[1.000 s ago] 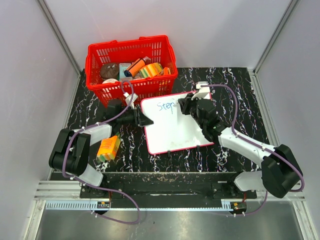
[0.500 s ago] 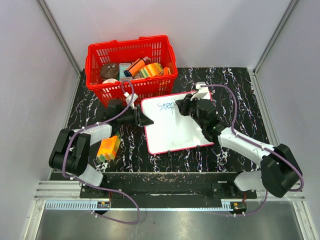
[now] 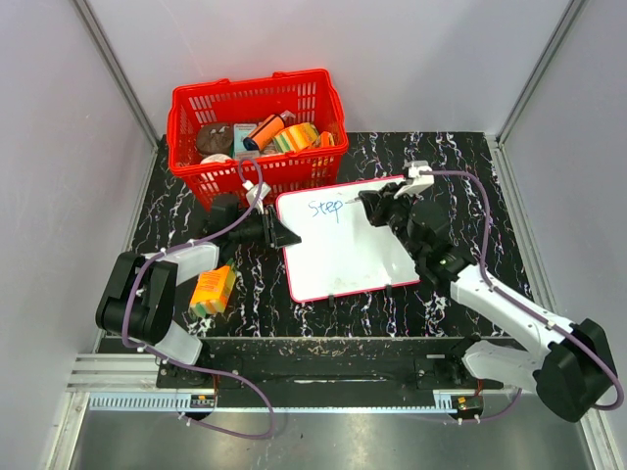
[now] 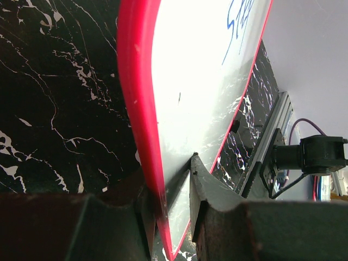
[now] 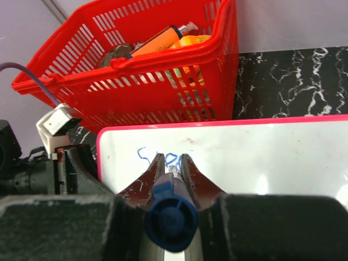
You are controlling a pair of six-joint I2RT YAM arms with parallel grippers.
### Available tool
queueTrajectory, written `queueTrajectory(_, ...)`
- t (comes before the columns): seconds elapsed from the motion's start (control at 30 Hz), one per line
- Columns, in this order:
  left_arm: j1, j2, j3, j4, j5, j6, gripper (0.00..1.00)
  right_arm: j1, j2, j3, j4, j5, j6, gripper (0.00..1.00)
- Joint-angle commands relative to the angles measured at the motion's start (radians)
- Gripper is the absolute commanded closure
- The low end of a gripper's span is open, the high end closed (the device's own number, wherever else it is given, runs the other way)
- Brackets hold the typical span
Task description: Write a sentence on the whiteboard
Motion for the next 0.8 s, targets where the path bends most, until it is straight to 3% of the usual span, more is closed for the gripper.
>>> queueTrajectory(0.0, -0.033, 0.032, -0.01, -0.081, -0.18, 0.163, 1.0, -0.05, -0.053, -0.026, -0.062, 0.025, -0.01, 1.0)
queueTrajectory(0.33, -0.033, 0.037, -0.008, -0.083, -0.18, 0.163, 1.0, -0.187, -0.179, -0.059, -0.153, -0.021, -0.005, 1.0)
queueTrajectory(0.77, -0.033, 0.037, -0.008, -0.084, -0.183, 0.163, 1.0, -0.218, -0.197, -0.071, -0.167, -0.03, 0.007, 1.0)
